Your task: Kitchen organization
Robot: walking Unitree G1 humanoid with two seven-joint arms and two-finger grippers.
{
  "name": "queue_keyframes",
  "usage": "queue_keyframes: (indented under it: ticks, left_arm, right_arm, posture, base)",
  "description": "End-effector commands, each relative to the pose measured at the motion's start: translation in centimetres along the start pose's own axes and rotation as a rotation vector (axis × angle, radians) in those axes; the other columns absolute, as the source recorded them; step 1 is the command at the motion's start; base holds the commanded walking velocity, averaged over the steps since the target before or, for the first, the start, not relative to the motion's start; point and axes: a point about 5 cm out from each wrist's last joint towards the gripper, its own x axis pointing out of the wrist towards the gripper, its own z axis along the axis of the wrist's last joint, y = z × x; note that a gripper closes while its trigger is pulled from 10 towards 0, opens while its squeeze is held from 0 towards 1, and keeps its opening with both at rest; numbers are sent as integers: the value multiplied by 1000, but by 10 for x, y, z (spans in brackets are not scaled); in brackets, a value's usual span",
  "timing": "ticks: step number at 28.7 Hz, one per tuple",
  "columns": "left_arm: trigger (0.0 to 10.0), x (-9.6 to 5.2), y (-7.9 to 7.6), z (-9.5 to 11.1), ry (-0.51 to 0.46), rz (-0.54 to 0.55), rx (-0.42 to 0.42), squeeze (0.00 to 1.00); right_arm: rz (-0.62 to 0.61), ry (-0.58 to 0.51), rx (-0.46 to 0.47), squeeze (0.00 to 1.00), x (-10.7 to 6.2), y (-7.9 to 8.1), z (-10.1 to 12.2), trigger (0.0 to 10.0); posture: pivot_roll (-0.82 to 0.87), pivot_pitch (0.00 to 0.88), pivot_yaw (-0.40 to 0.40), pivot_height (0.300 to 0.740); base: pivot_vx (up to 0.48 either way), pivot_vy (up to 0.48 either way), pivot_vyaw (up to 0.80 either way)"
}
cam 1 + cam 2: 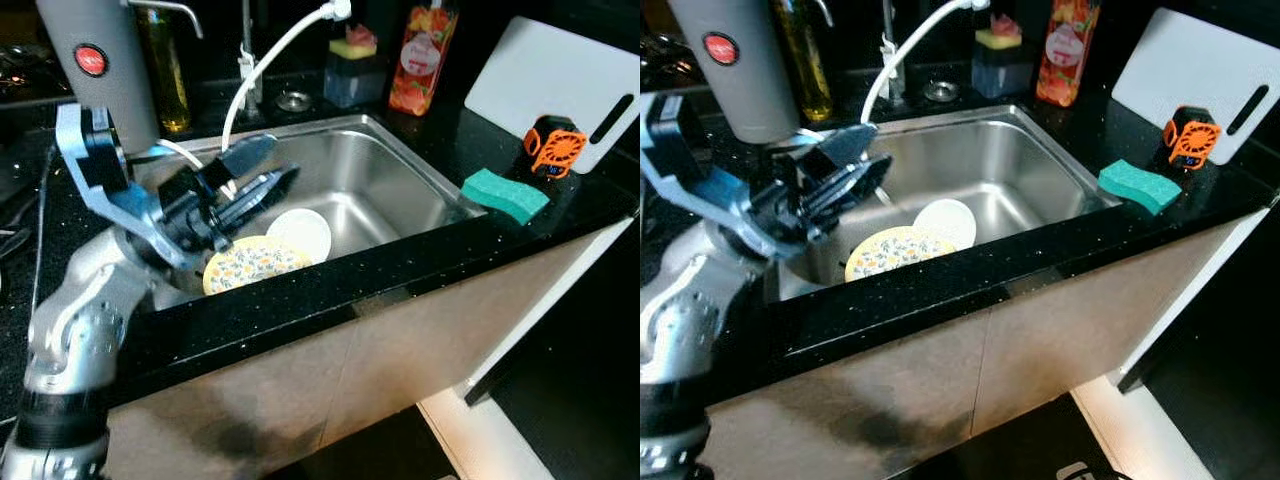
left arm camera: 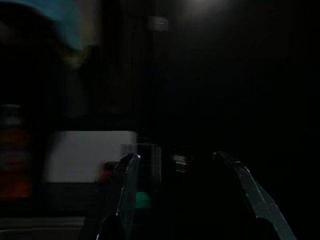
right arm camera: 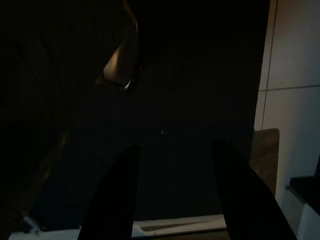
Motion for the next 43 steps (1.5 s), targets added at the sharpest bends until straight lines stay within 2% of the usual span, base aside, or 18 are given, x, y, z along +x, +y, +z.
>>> queue_keyframes:
  ticks: [1, 2, 3, 6, 8, 10, 12, 16, 20, 23, 26, 37, 43]
  left_arm:
    - [10000, 3, -12, -5, 7, -42, -49, 0]
    - [10000, 2, -20, -7, 17, -59, -83, 0]
    - [10000, 2, -20, -7, 17, -59, -83, 0]
    - [10000, -15, -48, -22, 109, -163, -191, 0]
    - [10000, -21, -51, -29, 147, -141, -219, 0]
    - [10000, -28, -47, -37, 171, -72, -242, 0]
    - [10000, -32, -47, -43, 195, -50, -255, 0]
    - [10000, -48, -65, -64, 323, -87, -361, 0]
    - [10000, -57, -74, -74, 404, -99, -391, 0]
    - [10000, -67, -72, -89, 503, -27, -368, 0]
    - [10000, -69, -69, -95, 537, 14, -337, 0]
    - [10000, -66, -64, -99, 550, 68, -283, 0]
    - [10000, -71, -61, -103, 565, 86, -282, 0]
  right_arm:
    - [3, 7, -3, 0, 0, 1, -2, 10000]
    - [3, 6, -4, 0, 0, 1, -2, 10000]
    - [3, 6, -4, 0, 0, 1, -2, 10000]
    - [8, 2, -4, 0, 0, 2, -1, 10000]
    - [9, 2, -3, 0, 0, 2, -1, 10000]
    - [8, 1, -2, 0, 0, 2, -1, 10000]
    - [7, 1, -1, 0, 0, 1, -1, 10000]
    - [4, -2, 0, 0, 0, 0, 0, 10000]
    - [2, -4, 1, 0, 0, 0, 1, 10000]
    - [0, -7, 3, 0, 0, -1, 2, 10000]
    - [-1, -8, 2, 0, 0, -2, 2, 10000]
    - [-4, -11, 6, 0, 0, -4, 4, 10000]
    - [-3, -15, 13, 0, 0, -3, 4, 10000]
  posture:
    - [63, 0, -23, 740]
    - [63, 0, -22, 740]
    - [63, 0, -22, 740]
    - [67, 0, -25, 740]
    - [65, 0, -23, 740]
    - [64, 0, -23, 740]
    - [61, 0, -23, 740]
    - [64, 0, -28, 740]
    - [63, 0, -29, 740]
    - [66, 0, -34, 740]
    - [65, 0, -35, 740]
    - [65, 9, -40, 740]
    - [61, 6, -41, 740]
  base:
    - [0, 0, 0]
    - [0, 0, 0]
    - [0, 0, 0]
    - [0, 0, 0]
    - [0, 0, 0]
    - [0, 0, 0]
    - [0, 0, 0]
    - [0, 0, 0]
    - [0, 0, 0]
    - [0, 0, 0]
    - [0, 0, 0]
    - [-240, 0, 0]
    - [-394, 0, 0]
